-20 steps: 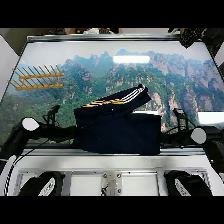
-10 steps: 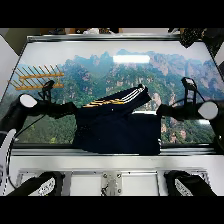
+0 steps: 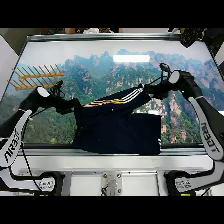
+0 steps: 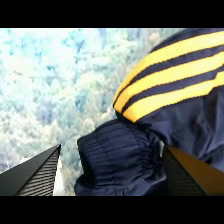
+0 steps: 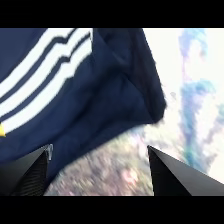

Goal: Fold the clothes and pants, and hang the long-sleeved shirts on hangers.

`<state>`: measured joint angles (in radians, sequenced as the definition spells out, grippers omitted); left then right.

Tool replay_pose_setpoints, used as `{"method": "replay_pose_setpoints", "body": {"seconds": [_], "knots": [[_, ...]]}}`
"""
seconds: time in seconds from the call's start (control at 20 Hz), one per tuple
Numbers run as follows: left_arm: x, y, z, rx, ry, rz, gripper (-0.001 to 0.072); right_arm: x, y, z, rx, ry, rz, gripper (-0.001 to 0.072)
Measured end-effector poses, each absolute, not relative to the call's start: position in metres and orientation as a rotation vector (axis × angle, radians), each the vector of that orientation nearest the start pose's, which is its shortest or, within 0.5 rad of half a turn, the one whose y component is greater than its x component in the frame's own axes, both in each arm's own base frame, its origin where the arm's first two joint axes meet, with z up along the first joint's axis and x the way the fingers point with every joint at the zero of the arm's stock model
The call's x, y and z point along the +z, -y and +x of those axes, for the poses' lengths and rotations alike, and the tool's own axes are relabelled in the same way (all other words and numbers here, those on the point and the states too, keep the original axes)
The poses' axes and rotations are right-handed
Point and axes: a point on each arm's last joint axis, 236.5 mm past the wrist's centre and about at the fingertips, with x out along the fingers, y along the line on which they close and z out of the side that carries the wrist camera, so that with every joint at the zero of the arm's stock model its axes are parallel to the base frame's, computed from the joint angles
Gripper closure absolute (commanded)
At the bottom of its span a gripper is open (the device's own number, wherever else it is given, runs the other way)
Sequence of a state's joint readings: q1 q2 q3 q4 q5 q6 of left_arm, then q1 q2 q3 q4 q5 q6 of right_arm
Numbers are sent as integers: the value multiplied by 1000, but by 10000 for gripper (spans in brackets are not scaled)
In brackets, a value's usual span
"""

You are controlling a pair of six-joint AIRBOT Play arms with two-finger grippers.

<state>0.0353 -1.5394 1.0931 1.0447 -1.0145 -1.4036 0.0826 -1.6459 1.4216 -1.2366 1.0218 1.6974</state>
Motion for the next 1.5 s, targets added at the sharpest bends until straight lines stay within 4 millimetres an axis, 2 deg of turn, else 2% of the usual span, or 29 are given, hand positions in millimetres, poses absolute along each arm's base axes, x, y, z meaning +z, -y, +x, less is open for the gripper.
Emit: {"method": "replay_pose_setpoints", "body": {"seconds": [0.05, 0.2, 0.25, 0.3, 0.35, 0.5, 0.65, 0.9, 1.05, 1.1, 1.15, 1.2, 1.35, 1.4, 1.5], "knots": [[-84, 86, 399, -246, -1386, -439, 36, -44, -112, 481, 144, -1269, 417, 249], [-87, 85, 402, -242, -1379, -438, 36, -59, -127, 492, 178, -1276, 478, 250], [-87, 85, 403, -240, -1378, -438, 72, -62, -129, 494, 184, -1277, 490, 265], [-88, 85, 403, -240, -1378, -438, 358, -64, -131, 496, 187, -1278, 498, 481], [-88, 85, 405, -235, -1372, -440, 693, -66, -132, 497, 192, -1279, 502, 712], [-88, 84, 407, -222, -1364, -450, 685, -64, -135, 500, 198, -1271, 518, 707], [-88, 83, 409, -214, -1359, -456, 685, -40, -137, 510, 216, -1212, 526, 707], [-88, 83, 411, -208, -1354, -461, 685, 8, -144, 551, 226, -1017, 633, 707], [-88, 82, 413, -204, -1345, -461, 685, 14, -148, 575, 212, -929, 730, 688], [-88, 82, 414, -202, -1341, -462, 685, 11, -149, 581, 206, -912, 760, 535], [-88, 81, 414, -201, -1339, -459, 685, 7, -151, 587, 198, -894, 786, 330], [-88, 81, 415, -199, -1335, -459, 685, 2, -153, 593, 190, -880, 815, 191], [-87, 81, 416, -197, -1330, -460, 685, -3, -161, 608, 185, -824, 870, 201], [-87, 81, 416, -197, -1329, -461, 685, 2, -159, 612, 195, -792, 850, 201], [-87, 80, 417, -195, -1328, -463, 685, 23, -142, 619, 220, -719, 765, 201]]}}
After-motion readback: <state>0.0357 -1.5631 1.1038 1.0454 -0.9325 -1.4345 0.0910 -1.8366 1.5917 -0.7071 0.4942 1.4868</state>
